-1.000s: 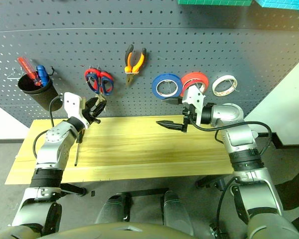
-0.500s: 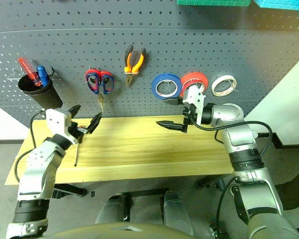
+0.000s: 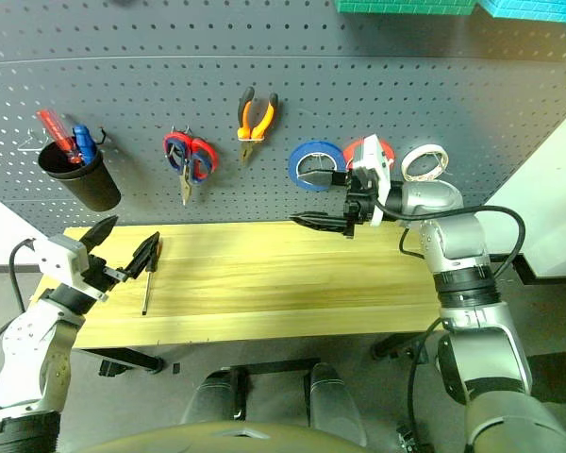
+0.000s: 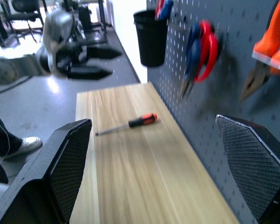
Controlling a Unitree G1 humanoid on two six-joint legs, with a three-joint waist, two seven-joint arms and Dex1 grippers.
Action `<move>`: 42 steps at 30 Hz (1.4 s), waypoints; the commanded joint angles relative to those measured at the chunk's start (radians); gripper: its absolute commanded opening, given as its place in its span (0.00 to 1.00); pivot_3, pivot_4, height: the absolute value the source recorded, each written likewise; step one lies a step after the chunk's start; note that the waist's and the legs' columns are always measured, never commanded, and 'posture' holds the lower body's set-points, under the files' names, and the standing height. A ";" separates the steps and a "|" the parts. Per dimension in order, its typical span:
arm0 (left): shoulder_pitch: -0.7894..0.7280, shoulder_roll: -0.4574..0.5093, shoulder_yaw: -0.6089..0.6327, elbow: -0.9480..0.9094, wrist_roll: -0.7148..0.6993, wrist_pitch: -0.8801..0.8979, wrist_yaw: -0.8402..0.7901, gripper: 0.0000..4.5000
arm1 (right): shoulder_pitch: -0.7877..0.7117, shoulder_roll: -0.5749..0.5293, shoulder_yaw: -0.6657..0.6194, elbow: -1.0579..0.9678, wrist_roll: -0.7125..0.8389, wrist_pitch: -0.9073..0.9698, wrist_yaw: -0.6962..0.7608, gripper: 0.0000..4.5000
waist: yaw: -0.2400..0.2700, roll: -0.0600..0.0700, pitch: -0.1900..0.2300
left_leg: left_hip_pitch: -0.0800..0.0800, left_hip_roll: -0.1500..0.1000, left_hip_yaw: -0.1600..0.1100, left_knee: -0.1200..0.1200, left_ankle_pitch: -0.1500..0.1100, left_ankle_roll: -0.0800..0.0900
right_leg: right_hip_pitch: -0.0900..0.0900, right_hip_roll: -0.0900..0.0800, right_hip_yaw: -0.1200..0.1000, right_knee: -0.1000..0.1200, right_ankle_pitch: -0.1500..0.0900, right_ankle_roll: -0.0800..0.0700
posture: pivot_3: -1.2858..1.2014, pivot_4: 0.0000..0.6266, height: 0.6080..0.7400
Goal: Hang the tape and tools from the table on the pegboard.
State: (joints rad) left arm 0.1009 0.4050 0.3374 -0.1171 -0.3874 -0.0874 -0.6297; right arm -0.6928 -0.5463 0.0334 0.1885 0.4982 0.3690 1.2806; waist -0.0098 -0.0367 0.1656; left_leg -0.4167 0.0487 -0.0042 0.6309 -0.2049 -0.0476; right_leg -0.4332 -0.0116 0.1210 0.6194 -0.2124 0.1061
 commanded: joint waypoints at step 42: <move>-0.152 -0.041 -0.010 0.130 0.102 0.394 0.425 1.00 | -0.092 0.094 0.325 -0.015 -0.237 0.142 -0.037 1.00 | 0.025 0.002 -0.015 | 0.000 0.000 0.000 -0.001 0.000 0.000 | -0.001 0.000 0.000 -0.002 0.000 0.000 | 0.61 0.29 1.00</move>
State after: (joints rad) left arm -0.0411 0.3487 0.3259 0.0271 -0.2913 0.3048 -0.1988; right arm -0.7755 -0.4686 0.3540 0.1779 0.2747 0.5298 1.2647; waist 0.0157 -0.0345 0.1505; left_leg -0.4172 0.0487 -0.0041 0.6293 -0.2051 -0.0477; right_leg -0.4344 -0.0119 0.1210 0.6174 -0.2128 0.1057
